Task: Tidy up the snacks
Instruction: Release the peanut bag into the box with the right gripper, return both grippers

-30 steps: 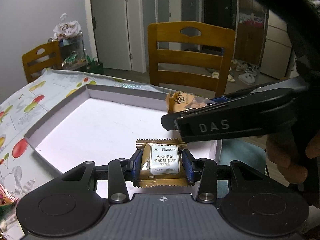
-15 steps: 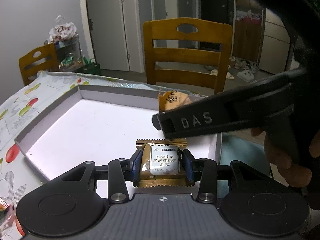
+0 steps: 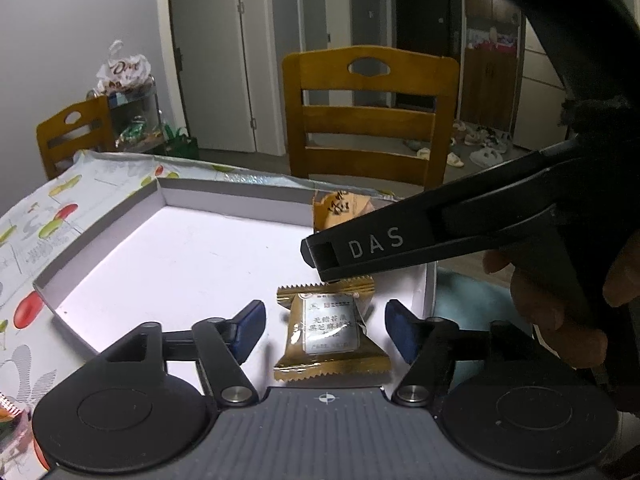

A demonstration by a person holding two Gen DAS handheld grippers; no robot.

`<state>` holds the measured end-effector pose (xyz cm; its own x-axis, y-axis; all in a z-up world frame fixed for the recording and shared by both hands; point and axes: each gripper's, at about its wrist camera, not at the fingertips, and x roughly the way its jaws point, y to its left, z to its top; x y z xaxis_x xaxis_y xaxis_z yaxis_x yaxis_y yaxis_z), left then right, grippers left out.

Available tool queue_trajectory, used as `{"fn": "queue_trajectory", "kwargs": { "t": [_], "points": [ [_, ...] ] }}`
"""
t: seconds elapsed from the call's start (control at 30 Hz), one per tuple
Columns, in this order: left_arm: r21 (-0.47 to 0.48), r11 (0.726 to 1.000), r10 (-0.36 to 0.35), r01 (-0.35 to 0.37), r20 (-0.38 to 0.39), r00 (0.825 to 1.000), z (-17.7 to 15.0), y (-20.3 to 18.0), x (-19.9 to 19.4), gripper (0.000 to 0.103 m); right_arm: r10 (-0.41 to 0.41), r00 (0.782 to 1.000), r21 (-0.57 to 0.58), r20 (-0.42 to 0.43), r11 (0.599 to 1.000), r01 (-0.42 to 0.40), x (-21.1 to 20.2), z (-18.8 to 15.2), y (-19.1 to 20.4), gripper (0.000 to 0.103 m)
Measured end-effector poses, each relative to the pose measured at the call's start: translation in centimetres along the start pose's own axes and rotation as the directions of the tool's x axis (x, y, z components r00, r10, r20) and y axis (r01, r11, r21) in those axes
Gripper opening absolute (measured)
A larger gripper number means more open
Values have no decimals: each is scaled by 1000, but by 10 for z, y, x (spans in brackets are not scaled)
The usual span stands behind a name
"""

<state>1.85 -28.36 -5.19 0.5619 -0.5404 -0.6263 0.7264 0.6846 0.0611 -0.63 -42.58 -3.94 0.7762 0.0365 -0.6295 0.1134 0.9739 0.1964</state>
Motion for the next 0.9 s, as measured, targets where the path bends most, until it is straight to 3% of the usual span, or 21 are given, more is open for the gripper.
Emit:
{"fn": "queue_trajectory", "kwargs": {
  "t": [0.13,0.37,0.53,0.7,0.9],
  "points": [
    [-4,1000,2,-2,14,1000,0,3,-5,76,19,1000,20,25,1000,-19,-7,2,-1,75],
    [-27,1000,16,-15,39,999,-1,10,-18,82,34,994,51,106,998,-39,-36,17,-6,81],
    [-68,997,45,-41,57,997,-7,23,-38,84,88,993,73,84,993,-95,-41,18,0,81],
    [-121,987,118,-108,78,990,-25,50,-68,85,126,990,37,57,991,-129,-41,15,16,81],
    [-231,950,235,-212,76,969,-48,94,-106,88,146,988,-13,49,989,-146,-43,19,40,81]
  ]
}}
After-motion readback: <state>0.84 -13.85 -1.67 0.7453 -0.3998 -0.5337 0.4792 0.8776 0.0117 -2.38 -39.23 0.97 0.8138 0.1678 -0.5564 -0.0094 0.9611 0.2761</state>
